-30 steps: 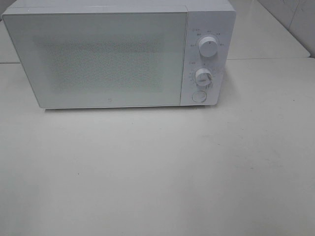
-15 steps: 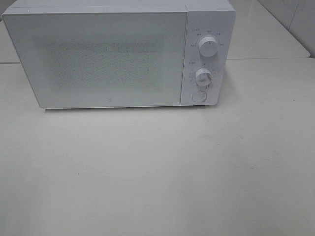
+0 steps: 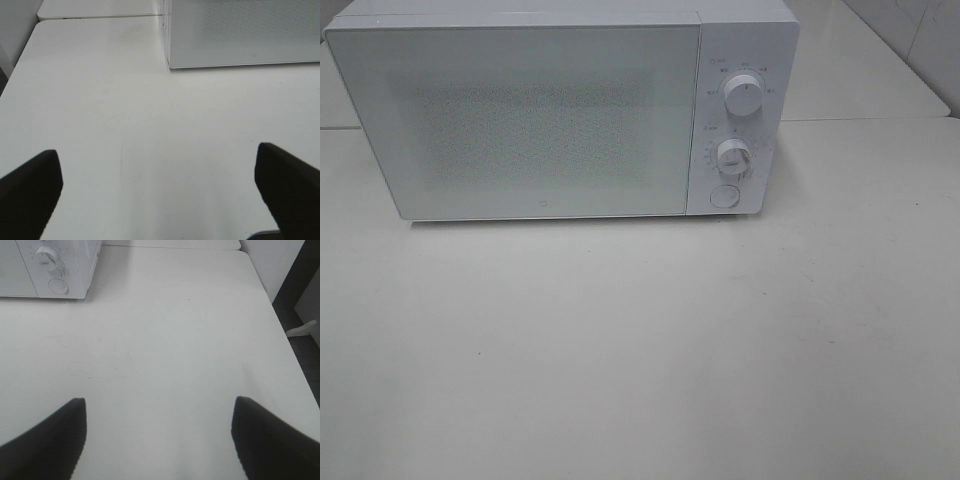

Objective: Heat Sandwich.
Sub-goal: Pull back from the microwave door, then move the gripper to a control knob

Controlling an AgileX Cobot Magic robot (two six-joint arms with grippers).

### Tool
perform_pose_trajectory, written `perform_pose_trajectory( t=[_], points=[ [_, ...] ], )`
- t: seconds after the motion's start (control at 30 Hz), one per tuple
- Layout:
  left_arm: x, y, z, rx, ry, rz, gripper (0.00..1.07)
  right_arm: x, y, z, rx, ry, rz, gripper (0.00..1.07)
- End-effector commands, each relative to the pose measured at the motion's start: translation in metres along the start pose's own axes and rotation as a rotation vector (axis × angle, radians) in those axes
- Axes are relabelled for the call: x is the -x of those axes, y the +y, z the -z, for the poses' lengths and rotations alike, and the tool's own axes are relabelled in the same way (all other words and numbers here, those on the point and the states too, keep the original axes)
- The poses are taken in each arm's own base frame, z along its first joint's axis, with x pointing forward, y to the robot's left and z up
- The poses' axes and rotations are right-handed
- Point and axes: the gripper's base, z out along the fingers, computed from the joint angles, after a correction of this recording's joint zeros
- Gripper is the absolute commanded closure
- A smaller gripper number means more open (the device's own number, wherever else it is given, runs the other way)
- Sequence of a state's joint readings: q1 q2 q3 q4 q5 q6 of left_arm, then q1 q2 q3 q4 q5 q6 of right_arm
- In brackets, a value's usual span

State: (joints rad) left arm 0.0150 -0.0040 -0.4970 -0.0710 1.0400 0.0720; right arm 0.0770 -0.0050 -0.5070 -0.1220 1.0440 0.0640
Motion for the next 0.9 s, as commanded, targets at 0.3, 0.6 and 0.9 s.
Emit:
perform_pose_trajectory(
  t=[0.3, 0.6, 0.9],
  points=[
    [-0.001, -0.001, 0.003, -0.007, -0.036, 0.005, 0.05, 0.03, 0.002, -0.011, -0.004, -0.067, 0.025, 0.3],
    [-0.001, -0.001, 0.003, -0.007, -0.036, 0.005, 0.05, 0.061, 0.007, -0.045, 0.014, -0.064, 0.045, 0.3],
    [-0.001, -0.001, 0.003, -0.007, -0.036, 0.005, 0.05, 0.084, 0.014, -0.087, 0.04, -0.054, 0.045, 0.3]
  ],
)
